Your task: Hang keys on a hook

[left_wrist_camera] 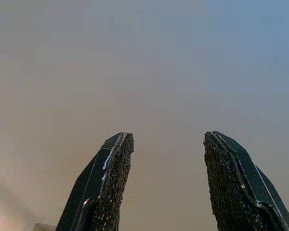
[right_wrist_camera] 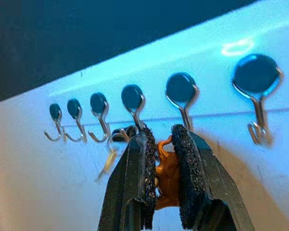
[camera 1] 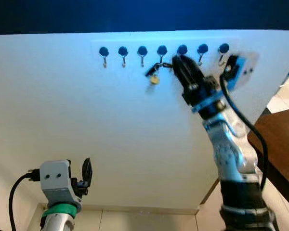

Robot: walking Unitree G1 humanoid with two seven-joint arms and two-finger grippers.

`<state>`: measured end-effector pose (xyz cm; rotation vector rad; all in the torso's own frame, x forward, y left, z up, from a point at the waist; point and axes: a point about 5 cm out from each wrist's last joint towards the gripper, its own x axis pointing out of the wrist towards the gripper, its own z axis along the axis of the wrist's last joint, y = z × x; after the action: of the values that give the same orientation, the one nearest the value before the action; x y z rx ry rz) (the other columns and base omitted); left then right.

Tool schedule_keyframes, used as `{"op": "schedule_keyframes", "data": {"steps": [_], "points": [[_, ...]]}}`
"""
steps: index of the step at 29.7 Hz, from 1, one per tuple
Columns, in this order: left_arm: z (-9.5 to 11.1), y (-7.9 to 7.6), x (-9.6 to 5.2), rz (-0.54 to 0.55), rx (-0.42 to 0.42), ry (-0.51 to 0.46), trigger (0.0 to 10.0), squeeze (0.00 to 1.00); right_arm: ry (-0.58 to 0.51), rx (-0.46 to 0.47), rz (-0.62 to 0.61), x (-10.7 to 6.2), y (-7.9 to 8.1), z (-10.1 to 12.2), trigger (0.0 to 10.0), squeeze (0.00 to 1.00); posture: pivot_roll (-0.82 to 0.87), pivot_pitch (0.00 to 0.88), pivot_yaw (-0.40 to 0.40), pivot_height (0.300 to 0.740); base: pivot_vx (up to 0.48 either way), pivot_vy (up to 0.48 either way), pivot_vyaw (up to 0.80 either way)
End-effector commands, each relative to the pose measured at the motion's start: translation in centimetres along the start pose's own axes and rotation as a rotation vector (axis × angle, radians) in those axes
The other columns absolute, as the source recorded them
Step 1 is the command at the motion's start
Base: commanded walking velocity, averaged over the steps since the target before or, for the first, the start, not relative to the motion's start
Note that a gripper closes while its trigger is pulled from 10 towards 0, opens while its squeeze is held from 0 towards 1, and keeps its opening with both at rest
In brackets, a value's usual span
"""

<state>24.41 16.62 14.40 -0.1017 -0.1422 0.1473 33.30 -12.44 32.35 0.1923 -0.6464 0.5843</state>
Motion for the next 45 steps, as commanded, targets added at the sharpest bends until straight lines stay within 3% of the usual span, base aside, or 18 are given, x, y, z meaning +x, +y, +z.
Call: {"op": "schedule_keyframes", "data": {"steps": [1,7,29,32,35,37,38,40,42,43,44,45], "points": [[-0.2,0.3,-0.2,0.008,0.009,0.018,10.0,0.00,0.042,0.020,-0.016,-0.6,0.3,-0.8,10.0,0.00,-0.13,0.133,0.137,0.740,0.000,0.000,0.00],[-0.3,0.4,-0.3,0.011,0.010,0.020,10.0,0.00,0.094,0.050,-0.043,-1.8,1.1,-2.0,10.0,0.00,-0.13,0.133,0.137,0.740,0.000,0.000,0.00],[-0.2,0.3,-0.3,0.009,0.009,0.020,10.0,0.00,0.157,0.086,-0.053,-2.7,2.1,-3.0,10.0,0.00,-0.13,0.139,0.133,0.740,0.000,0.000,0.00],[-0.1,0.2,-0.3,-0.001,0.006,0.012,10.0,0.00,0.236,0.072,-0.068,-3.3,2.0,-4.3,10.0,0.00,-0.13,0.139,0.133,0.740,0.000,0.000,0.00],[-0.1,0.2,-0.3,-0.001,0.006,0.012,10.0,0.00,0.236,0.072,-0.068,-3.3,2.0,-4.3,10.0,0.00,-0.13,0.139,0.133,0.740,0.000,0.000,0.00],[0.6,-0.6,-0.3,-0.074,0.000,-0.030,10.0,0.00,0.330,0.048,-0.088,-4.0,1.7,-5.8,10.0,0.00,-0.13,0.142,0.132,0.740,0.000,0.000,0.00],[0.6,-0.6,-0.3,-0.074,0.000,-0.030,10.0,0.00,0.330,0.048,-0.088,-4.0,1.7,-5.8,10.0,0.00,-0.13,0.142,0.132,0.740,0.000,0.000,0.00],[2.6,-3.1,-0.6,-0.272,-0.003,-0.121,10.0,0.00,0.365,0.043,-0.094,-4.4,1.6,-6.5,10.0,0.00,-0.12,0.145,0.131,0.740,0.000,0.000,0.00],[2.6,-3.1,-0.6,-0.272,-0.003,-0.121,10.0,0.00,0.365,0.043,-0.094,-4.4,1.6,-6.5,10.0,0.00,-0.12,0.145,0.131,0.740,0.000,0.000,0.00],[3.4,-4.1,-0.8,-0.350,-0.011,-0.158,10.0,0.00,0.369,0.043,-0.093,-4.4,1.6,-6.6,10.0,0.00,-0.12,0.145,0.131,0.740,0.000,0.000,0.00],[3.4,-4.1,-0.8,-0.350,-0.011,-0.158,10.0,0.00,0.369,0.043,-0.093,-4.4,1.6,-6.6,10.0,0.00,-0.12,0.145,0.131,0.740,0.000,0.000,0.00],[4.8,-5.4,-0.8,-0.439,-0.009,-0.204,10.0,0.00,0.373,0.041,-0.092,-4.3,1.6,-6.7,10.0,0.00,-0.12,0.146,0.130,0.740,0.000,0.000,0.00]]}}
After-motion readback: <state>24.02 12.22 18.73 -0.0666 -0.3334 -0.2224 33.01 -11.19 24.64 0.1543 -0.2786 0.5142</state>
